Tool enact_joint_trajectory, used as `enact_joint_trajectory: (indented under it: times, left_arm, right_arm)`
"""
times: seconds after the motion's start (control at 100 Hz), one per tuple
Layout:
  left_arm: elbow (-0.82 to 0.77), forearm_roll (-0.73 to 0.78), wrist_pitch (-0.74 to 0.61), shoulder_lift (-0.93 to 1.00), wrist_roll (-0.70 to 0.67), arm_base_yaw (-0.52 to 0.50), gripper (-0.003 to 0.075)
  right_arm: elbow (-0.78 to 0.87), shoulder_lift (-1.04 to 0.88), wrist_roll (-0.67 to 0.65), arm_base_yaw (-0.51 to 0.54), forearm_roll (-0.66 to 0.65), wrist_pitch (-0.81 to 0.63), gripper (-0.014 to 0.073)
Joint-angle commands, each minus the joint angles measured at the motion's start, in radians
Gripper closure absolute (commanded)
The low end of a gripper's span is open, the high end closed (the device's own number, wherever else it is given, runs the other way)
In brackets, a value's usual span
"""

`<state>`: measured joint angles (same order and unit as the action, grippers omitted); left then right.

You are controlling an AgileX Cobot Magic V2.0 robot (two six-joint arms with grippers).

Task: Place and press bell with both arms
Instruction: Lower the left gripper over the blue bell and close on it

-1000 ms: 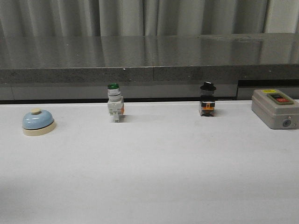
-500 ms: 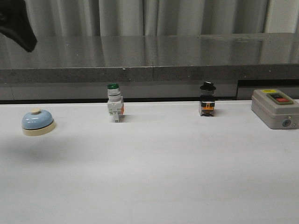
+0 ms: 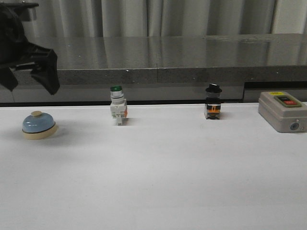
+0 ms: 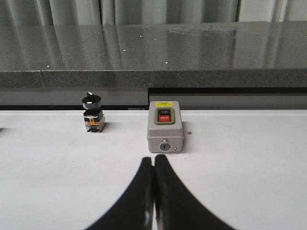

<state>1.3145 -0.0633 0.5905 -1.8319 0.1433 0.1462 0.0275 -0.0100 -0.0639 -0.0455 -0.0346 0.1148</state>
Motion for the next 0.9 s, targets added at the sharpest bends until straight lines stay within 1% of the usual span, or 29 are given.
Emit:
enact_joint_trajectory:
  times: [0.0, 0.51, 0.72, 0.77, 0.82, 0.89]
  left_arm:
    - [0.035, 0.001, -0.045, 0.011, 0.000, 0.007, 0.0059]
    - [0.035, 0.004, -0.077, -0.140, 0.000, 0.005, 0.0060]
    - [0.035, 0.004, -0.077, -0.153, 0.000, 0.005, 0.0064]
    - [0.035, 0.004, -0.077, -0.153, 0.000, 0.005, 0.0085]
    - [0.035, 0.004, -0.077, -0.153, 0.000, 0.005, 0.0125]
    - [0.035, 0.004, -0.077, -0.153, 0.000, 0.005, 0.0219]
  right_arm:
    - [-0.015, -0.017, 0.005, 0.007, -0.009, -0.085, 0.0654]
    - [-0.015, -0.017, 0.005, 0.007, -0.009, -0.085, 0.0654]
    - [-0.015, -0.017, 0.005, 0.007, -0.009, -0.085, 0.0654]
    - [-0.015, -0.017, 0.005, 0.007, -0.009, -0.085, 0.0654]
    - [-0.015, -0.017, 0.005, 0.007, -0.009, -0.085, 0.0654]
    - [-0.015, -0.017, 0.005, 0.007, -0.009, -0.085, 0.0654]
